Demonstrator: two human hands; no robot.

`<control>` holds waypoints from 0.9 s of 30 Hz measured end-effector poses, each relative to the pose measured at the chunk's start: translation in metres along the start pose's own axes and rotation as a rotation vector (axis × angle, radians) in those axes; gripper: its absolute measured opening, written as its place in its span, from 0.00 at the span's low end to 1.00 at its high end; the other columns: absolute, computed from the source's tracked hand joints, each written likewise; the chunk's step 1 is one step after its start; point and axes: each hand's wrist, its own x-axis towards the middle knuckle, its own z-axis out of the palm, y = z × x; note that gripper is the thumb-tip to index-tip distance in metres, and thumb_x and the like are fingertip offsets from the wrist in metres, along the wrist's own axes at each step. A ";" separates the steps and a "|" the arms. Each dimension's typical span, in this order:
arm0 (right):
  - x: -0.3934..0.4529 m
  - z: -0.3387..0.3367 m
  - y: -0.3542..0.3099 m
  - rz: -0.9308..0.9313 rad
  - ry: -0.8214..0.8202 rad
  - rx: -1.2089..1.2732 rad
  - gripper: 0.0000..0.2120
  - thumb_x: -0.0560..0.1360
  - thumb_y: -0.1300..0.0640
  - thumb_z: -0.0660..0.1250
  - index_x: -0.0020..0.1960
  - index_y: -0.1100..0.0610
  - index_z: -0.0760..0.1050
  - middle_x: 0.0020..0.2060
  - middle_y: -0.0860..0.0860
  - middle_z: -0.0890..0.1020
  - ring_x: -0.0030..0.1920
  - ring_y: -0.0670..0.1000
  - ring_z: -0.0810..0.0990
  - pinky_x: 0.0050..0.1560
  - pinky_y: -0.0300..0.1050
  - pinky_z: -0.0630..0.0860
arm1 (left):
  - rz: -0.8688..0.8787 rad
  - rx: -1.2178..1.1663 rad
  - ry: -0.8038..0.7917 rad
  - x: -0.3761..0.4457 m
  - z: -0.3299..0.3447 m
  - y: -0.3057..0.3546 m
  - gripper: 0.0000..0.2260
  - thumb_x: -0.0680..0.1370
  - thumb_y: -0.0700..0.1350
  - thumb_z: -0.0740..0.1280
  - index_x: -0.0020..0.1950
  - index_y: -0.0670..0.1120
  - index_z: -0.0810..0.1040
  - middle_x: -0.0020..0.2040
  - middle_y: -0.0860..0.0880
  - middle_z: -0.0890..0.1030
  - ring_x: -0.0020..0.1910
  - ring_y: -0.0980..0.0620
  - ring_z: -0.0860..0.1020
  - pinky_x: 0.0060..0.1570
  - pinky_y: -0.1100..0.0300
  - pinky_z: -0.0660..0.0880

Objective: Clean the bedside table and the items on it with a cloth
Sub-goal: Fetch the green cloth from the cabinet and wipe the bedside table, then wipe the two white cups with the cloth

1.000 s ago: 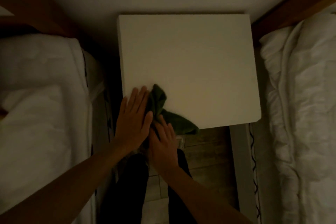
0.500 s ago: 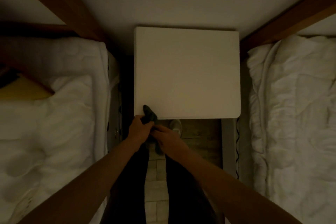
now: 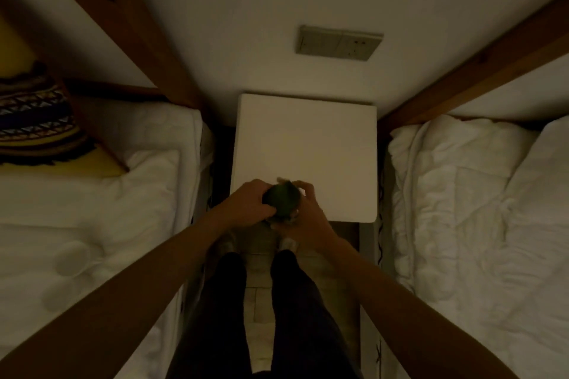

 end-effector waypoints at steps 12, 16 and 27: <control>0.008 -0.104 -0.086 0.138 -0.414 0.294 0.18 0.76 0.44 0.69 0.60 0.55 0.79 0.47 0.50 0.85 0.47 0.50 0.82 0.53 0.48 0.78 | 0.041 -0.077 0.320 -0.047 -0.071 0.043 0.09 0.81 0.47 0.67 0.57 0.44 0.81 0.48 0.47 0.83 0.46 0.58 0.81 0.47 0.60 0.77; 0.008 -0.119 -0.108 0.216 -0.329 0.682 0.32 0.71 0.39 0.74 0.69 0.52 0.73 0.62 0.53 0.82 0.64 0.55 0.80 0.66 0.56 0.76 | -0.236 -0.546 0.389 -0.068 -0.081 0.050 0.17 0.83 0.54 0.60 0.67 0.47 0.75 0.63 0.45 0.79 0.62 0.45 0.78 0.62 0.51 0.75; 0.013 -0.145 -0.161 0.092 -0.422 1.162 0.29 0.74 0.56 0.72 0.73 0.51 0.68 0.66 0.58 0.79 0.66 0.62 0.78 0.57 0.56 0.80 | -0.230 -1.268 0.128 -0.081 -0.057 0.047 0.44 0.67 0.74 0.67 0.70 0.41 0.74 0.67 0.42 0.79 0.68 0.42 0.75 0.67 0.40 0.70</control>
